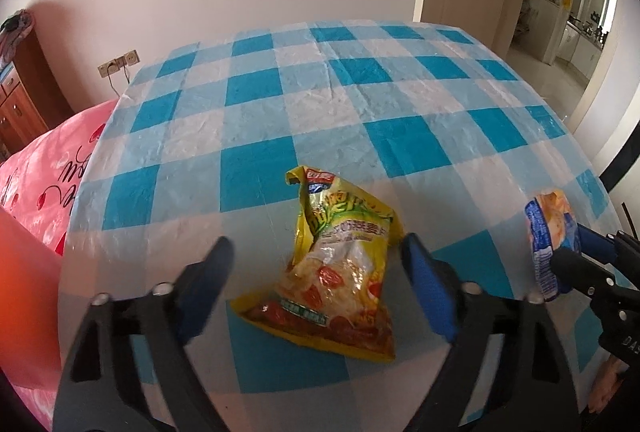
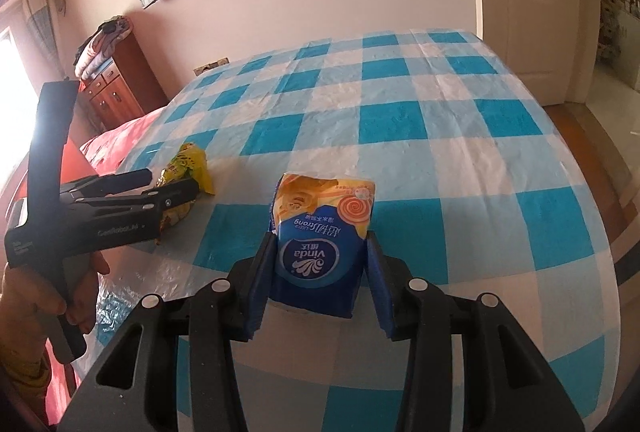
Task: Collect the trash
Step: 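Grasp the blue Vinda tissue pack with the right tool, then grasp the yellow snack bag with the left tool while the right tool holds the tissue pack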
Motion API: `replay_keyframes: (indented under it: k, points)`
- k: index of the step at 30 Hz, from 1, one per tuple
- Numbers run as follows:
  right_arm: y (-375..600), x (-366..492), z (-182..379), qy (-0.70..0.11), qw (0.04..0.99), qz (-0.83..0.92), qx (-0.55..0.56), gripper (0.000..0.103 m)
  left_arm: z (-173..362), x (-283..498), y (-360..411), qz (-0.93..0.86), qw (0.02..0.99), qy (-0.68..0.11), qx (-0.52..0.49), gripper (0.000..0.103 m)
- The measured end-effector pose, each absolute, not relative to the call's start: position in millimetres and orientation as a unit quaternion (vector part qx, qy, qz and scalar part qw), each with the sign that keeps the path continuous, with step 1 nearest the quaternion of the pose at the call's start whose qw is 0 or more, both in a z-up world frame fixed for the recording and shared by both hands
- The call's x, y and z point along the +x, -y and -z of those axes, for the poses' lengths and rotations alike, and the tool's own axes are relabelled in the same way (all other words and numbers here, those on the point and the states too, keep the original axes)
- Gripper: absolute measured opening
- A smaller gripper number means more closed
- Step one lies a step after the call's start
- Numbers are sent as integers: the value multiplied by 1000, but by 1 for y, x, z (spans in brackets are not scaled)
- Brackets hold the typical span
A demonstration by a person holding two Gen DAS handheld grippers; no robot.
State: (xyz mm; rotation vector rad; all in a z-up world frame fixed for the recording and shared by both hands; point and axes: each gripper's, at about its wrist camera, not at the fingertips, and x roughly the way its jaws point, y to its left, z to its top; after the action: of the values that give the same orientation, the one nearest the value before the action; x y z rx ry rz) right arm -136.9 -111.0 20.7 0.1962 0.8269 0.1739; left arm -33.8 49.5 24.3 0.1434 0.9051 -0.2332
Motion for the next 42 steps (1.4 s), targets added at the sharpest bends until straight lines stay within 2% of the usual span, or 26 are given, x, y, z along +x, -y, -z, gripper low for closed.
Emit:
replay_keyframes:
  k: [4, 7, 9, 11, 18, 26, 28, 29, 30, 33, 42]
  points:
    - [112, -134, -17, -407, 904, -82, 100, 47, -20, -30, -52, 117, 888, -441, 56, 70]
    - [114, -133, -16, -410, 902, -84, 108, 54, -17, -30, -49, 118, 888, -442, 57, 63]
    - [114, -131, -17, -410, 902, -81, 107, 63, -16, -31, -48, 114, 890, -438, 61, 60]
    - [115, -130, -17, -410, 902, -78, 108, 66, -17, -31, -49, 109, 891, -437, 54, 54]
    - [110, -126, -17, -413, 903, -79, 92, 74, -19, -30, -53, 100, 893, -437, 37, 48]
    - [99, -117, -15, -421, 904, -68, 43, 75, -23, -35, -59, 95, 897, -431, 28, 44]
    - [97, -116, -15, -423, 903, -65, 31, 75, -24, -37, -62, 94, 898, -430, 25, 43]
    - [96, -116, -14, -423, 903, -63, 26, 72, -24, -37, -64, 93, 898, -429, 23, 43]
    - [94, -116, -15, -423, 904, -60, 20, 65, -25, -39, -66, 93, 899, -428, 21, 42]
    - [91, -116, -15, -424, 904, -54, 2, 57, -28, -43, -72, 92, 900, -425, 14, 42]
    - [88, -120, -17, -416, 908, -54, -14, 47, -46, -60, -90, 94, 910, -405, -3, 42]
